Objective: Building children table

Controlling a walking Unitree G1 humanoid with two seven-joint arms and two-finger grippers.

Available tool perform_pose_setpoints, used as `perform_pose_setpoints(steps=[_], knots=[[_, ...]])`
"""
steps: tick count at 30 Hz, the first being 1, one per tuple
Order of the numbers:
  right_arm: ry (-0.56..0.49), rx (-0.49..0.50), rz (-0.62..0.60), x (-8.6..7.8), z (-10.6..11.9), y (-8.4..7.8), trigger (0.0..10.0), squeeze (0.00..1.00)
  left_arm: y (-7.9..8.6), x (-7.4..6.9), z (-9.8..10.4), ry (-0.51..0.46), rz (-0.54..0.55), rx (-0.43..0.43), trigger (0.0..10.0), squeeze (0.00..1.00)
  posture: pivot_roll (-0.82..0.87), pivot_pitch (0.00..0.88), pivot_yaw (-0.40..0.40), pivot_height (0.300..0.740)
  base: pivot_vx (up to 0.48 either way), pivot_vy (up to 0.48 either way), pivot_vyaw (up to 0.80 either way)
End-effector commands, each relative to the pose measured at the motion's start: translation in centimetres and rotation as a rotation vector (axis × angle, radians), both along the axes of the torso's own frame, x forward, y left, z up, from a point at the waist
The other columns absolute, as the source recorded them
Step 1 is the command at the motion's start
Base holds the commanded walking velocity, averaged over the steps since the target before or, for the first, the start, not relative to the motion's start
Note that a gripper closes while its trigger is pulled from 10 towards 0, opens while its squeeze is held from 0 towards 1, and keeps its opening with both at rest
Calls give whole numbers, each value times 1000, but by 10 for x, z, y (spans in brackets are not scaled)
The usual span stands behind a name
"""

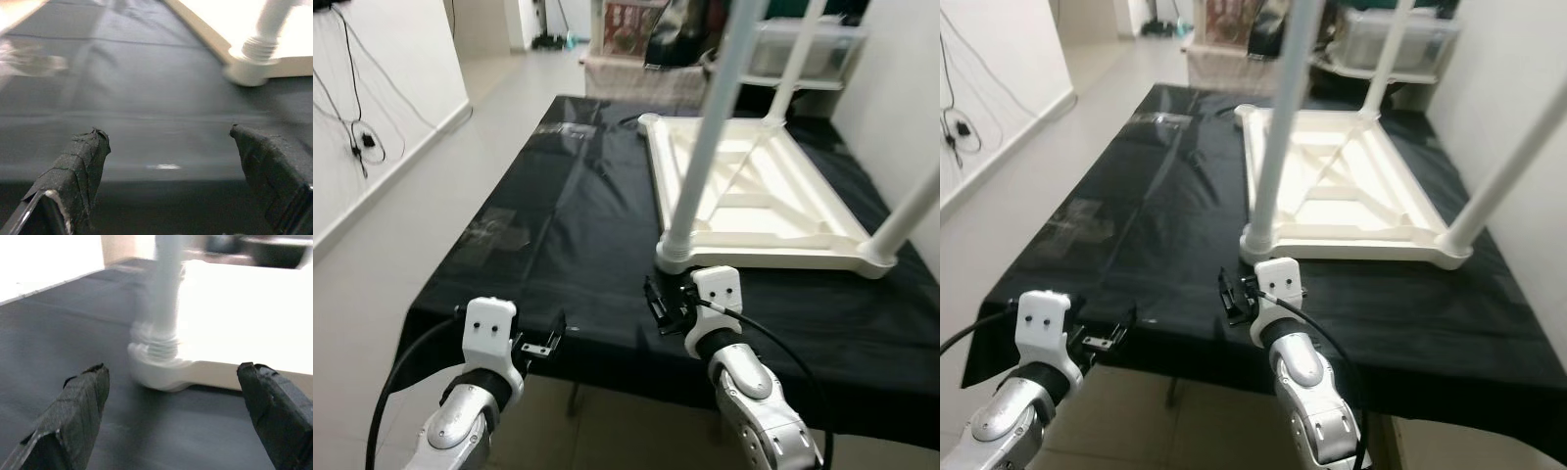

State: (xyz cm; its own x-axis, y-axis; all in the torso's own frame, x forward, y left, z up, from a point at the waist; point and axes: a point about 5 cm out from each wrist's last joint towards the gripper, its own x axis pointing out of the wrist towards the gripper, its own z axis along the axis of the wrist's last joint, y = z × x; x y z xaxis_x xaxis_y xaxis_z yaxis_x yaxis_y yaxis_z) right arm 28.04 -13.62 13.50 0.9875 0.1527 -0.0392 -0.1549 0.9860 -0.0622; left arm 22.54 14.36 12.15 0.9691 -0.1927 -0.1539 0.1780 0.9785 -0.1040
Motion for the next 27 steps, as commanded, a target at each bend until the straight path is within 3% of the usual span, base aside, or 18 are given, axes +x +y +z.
perform_pose_setpoints(steps=[1,9,16,22,24,27], knots=[[5,4,-4,2,-1,-1,10000,0,3,0,-3,8,9,4,10000,0,118,41,-29,740,270,-322,0],[9,13,-11,18,-3,-22,10000,0,4,1,-3,-1,50,-17,10000,0,119,37,-36,740,0,0,0],[32,30,33,17,-9,-18,10000,0,5,2,2,-35,69,-7,10000,0,123,35,-42,740,0,0,0],[60,-83,80,26,-13,-17,10000,0,6,2,2,-37,80,-7,10000,0,121,28,-38,740,0,0,0],[115,-179,97,44,-12,-22,10000,0,1,2,2,-32,49,-26,10000,0,118,31,-40,740,0,0,0],[165,-244,95,71,-3,-32,10000,0,-6,1,5,-35,-1,-44,10000,0,115,40,-41,740,0,0,0]])
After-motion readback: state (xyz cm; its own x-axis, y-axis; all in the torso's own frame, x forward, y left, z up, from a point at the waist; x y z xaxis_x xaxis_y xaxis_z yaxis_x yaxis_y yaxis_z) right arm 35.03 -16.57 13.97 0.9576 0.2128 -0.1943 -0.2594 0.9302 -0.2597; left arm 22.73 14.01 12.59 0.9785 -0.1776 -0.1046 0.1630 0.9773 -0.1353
